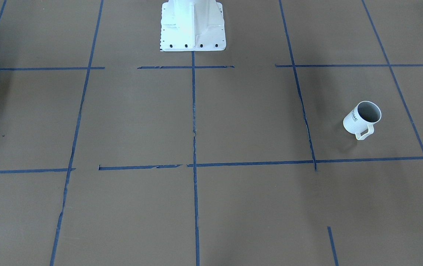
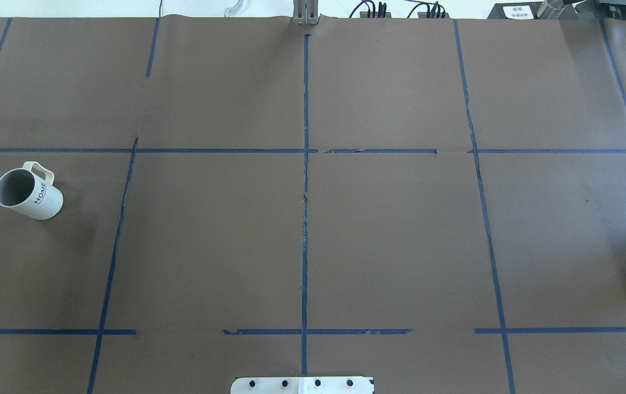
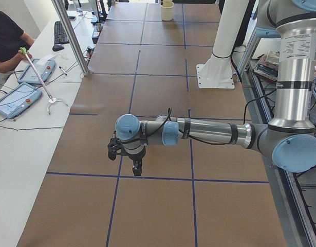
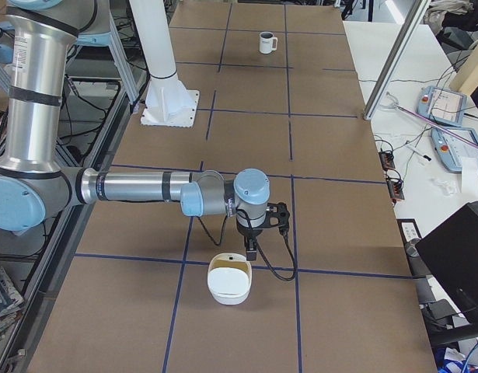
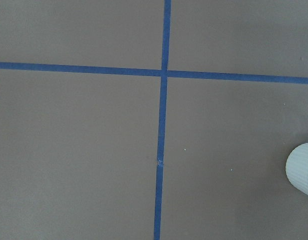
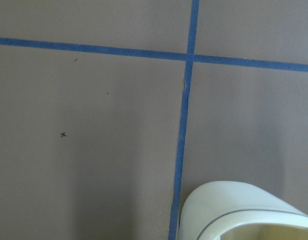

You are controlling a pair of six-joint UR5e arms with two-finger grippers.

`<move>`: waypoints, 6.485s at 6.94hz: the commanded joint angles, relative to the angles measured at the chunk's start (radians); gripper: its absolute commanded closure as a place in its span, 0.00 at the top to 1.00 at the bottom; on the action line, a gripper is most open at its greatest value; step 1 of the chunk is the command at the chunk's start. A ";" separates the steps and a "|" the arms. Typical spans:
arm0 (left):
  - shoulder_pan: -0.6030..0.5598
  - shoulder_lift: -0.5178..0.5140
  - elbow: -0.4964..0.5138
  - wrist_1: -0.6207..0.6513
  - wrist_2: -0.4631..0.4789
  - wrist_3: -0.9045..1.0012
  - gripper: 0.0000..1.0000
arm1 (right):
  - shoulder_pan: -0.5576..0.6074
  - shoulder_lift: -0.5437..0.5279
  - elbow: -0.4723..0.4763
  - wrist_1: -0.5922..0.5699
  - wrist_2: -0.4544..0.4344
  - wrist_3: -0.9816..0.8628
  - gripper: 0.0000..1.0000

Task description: Left arm hands cup to right arm to dump lemon

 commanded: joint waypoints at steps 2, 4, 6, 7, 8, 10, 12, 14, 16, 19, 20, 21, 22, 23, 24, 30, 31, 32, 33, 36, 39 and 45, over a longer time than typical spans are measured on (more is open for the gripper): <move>0.001 0.014 0.004 -0.004 -0.007 0.004 1.00 | -0.001 0.002 -0.003 0.004 0.001 -0.002 1.00; 0.010 0.047 0.007 -0.181 -0.001 0.007 1.00 | -0.001 0.002 0.000 0.004 -0.001 -0.003 1.00; 0.063 0.078 0.001 -0.317 0.002 -0.125 1.00 | -0.003 0.009 0.001 0.005 0.001 0.004 1.00; 0.132 0.077 -0.005 -0.359 0.007 -0.235 1.00 | -0.006 0.011 0.001 0.005 0.034 0.001 1.00; 0.174 0.080 -0.002 -0.401 0.007 -0.267 1.00 | -0.010 0.011 0.001 0.007 0.041 -0.003 1.00; 0.240 0.074 -0.007 -0.470 0.004 -0.408 1.00 | -0.055 0.009 -0.011 0.124 0.036 0.004 1.00; 0.327 0.063 -0.004 -0.597 0.007 -0.656 1.00 | -0.066 0.008 -0.016 0.148 0.039 0.009 1.00; 0.408 0.046 -0.004 -0.598 0.092 -0.677 1.00 | -0.078 0.009 -0.016 0.148 0.039 0.009 1.00; 0.451 0.014 0.015 -0.598 0.104 -0.717 1.00 | -0.078 0.009 -0.017 0.148 0.039 0.009 1.00; 0.488 0.018 0.016 -0.595 0.104 -0.722 0.36 | -0.113 0.011 -0.016 0.151 0.038 0.007 1.00; 0.488 0.020 0.016 -0.595 0.105 -0.722 0.03 | -0.127 0.015 -0.013 0.155 0.038 0.007 1.00; 0.487 0.017 0.013 -0.595 0.107 -0.722 0.00 | -0.160 0.044 -0.012 0.155 0.036 0.009 1.00; 0.488 0.012 0.003 -0.592 0.107 -0.729 0.00 | -0.170 0.079 -0.014 0.155 0.036 0.015 1.00; 0.487 -0.008 -0.010 -0.592 0.127 -0.796 0.00 | -0.202 0.134 -0.011 0.155 0.035 0.053 1.00; 0.487 -0.021 -0.048 -0.561 0.172 -0.812 0.00 | -0.252 0.202 -0.009 0.174 0.030 0.134 1.00; 0.682 -0.581 -0.220 0.117 0.231 -1.445 0.00 | -0.613 0.327 0.027 0.709 -0.418 0.671 1.00; 0.703 -0.628 -0.203 0.132 0.226 -1.584 0.00 | -0.695 0.327 0.070 0.721 -0.544 0.691 1.00; 0.727 -0.664 -0.198 0.167 0.228 -1.678 0.00 | -0.799 0.336 0.116 0.721 -0.712 0.723 1.00; 0.735 -0.679 -0.198 0.171 0.226 -1.706 0.00 | -0.896 0.375 0.145 0.721 -0.872 0.724 1.00; 0.760 -0.811 -0.108 0.209 0.225 -1.932 0.00 | -1.209 0.515 0.144 0.721 -1.340 0.708 1.00; 0.760 -0.967 0.028 0.220 0.223 -2.129 0.00 | -1.230 0.534 0.132 0.720 -1.376 0.693 1.00; 0.807 -1.014 -0.013 0.209 0.153 -1.963 0.00 | -1.242 0.590 0.104 0.721 -1.383 0.602 0.99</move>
